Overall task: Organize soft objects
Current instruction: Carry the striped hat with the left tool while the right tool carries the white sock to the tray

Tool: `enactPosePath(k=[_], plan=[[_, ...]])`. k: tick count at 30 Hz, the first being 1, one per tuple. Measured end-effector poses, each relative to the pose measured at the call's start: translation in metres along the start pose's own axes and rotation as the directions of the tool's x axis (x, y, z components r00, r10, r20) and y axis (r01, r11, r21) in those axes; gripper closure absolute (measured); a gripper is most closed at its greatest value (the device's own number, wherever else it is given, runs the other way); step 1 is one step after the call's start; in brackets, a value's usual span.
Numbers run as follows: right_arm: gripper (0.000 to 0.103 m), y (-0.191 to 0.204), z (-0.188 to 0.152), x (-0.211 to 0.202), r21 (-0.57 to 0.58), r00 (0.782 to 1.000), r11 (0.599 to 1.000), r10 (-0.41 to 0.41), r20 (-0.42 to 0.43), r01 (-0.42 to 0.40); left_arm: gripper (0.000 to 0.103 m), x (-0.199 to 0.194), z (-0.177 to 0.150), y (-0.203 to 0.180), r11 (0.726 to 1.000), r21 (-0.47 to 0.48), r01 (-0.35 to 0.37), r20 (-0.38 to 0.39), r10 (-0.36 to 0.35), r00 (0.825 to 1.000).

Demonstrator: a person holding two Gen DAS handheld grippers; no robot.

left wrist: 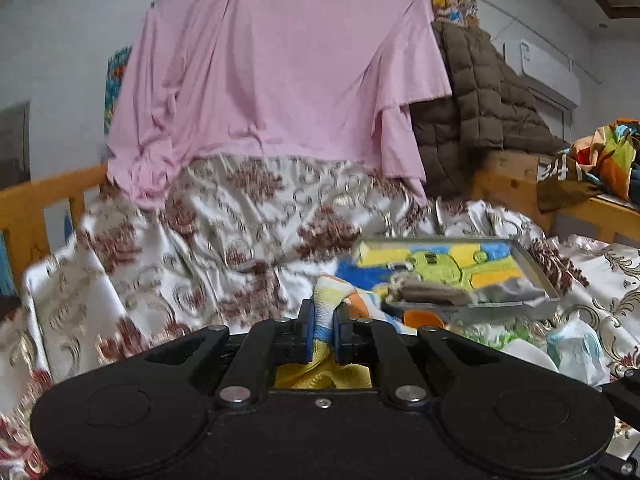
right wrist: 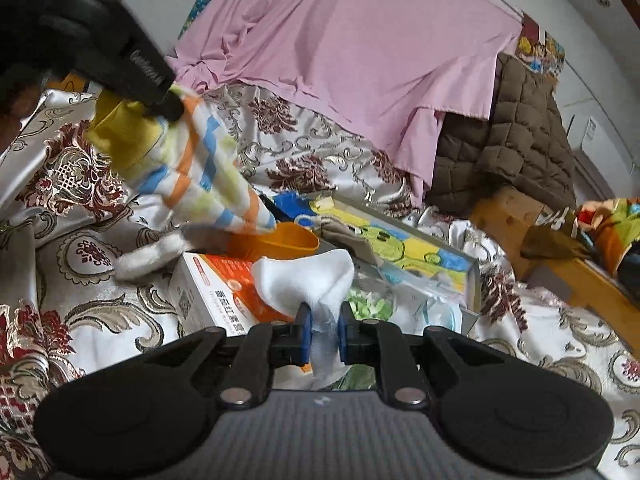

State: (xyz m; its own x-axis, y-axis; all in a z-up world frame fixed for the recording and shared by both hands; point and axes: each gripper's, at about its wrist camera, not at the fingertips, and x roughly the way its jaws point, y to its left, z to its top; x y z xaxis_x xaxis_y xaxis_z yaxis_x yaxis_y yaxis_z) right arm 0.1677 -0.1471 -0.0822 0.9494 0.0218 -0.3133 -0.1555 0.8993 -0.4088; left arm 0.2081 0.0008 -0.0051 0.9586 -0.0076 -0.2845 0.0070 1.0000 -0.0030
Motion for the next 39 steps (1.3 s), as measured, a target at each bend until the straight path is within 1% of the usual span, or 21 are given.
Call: enactPosePath(k=[2,5,9,13,16,19,22,26,29,33,37,39], plan=[[0.088,-0.002,0.002,-0.004,0.001,1.000,1.000,-0.007,0.023,0.007,0.094,-0.004,0.005,-0.004,1.000,0.017,-0.009,0.035,0.009,0.999],[0.088,-0.011,0.009,-0.009,0.031,0.998,0.999,-0.015,0.057,0.013,0.094,-0.009,0.015,-0.010,1.000,0.025,-0.004,0.077,0.002,0.997],[0.088,-0.033,0.025,-0.012,0.094,0.994,0.995,-0.027,0.108,0.017,0.094,-0.009,0.029,-0.017,1.000,0.012,0.014,0.107,-0.015,0.994],[0.088,-0.063,0.045,0.003,0.142,0.986,0.990,-0.050,0.159,0.027,0.094,0.002,0.044,-0.028,0.999,0.001,0.032,0.124,-0.032,0.992],[0.088,-0.088,0.053,0.024,0.188,0.984,0.982,-0.064,0.167,0.031,0.094,0.018,0.052,-0.038,0.999,0.017,0.045,0.135,-0.047,0.990],[0.088,-0.121,0.058,0.052,0.253,0.985,0.967,-0.078,0.153,0.037,0.094,0.038,0.061,-0.052,0.998,0.044,0.050,0.151,-0.056,0.987],[0.088,-0.149,0.058,0.080,0.301,0.988,0.952,-0.090,0.129,0.047,0.094,0.065,0.069,-0.067,0.997,0.047,0.068,0.154,-0.074,0.985],[0.088,-0.180,0.049,0.117,0.351,0.992,0.935,-0.090,0.085,0.055,0.094,0.104,0.077,-0.091,0.993,0.054,0.103,0.143,-0.110,0.984],[0.088,-0.193,0.039,0.137,0.372,0.994,0.926,-0.087,0.058,0.059,0.094,0.132,0.078,-0.113,0.989,0.067,0.129,0.140,-0.137,0.981],[0.089,-0.204,0.029,0.161,0.388,0.996,0.920,-0.078,0.034,0.059,0.094,0.167,0.075,-0.138,0.984,0.056,0.168,0.124,-0.173,0.977],[0.089,-0.210,0.021,0.179,0.429,0.998,0.902,-0.058,0.006,0.050,0.094,0.196,0.066,-0.159,0.979,0.037,0.198,0.093,-0.201,0.975],[0.089,-0.210,0.017,0.185,0.434,0.999,0.900,-0.042,-0.004,0.040,0.094,0.209,0.060,-0.167,0.978,0.038,0.207,0.067,-0.209,0.976]])
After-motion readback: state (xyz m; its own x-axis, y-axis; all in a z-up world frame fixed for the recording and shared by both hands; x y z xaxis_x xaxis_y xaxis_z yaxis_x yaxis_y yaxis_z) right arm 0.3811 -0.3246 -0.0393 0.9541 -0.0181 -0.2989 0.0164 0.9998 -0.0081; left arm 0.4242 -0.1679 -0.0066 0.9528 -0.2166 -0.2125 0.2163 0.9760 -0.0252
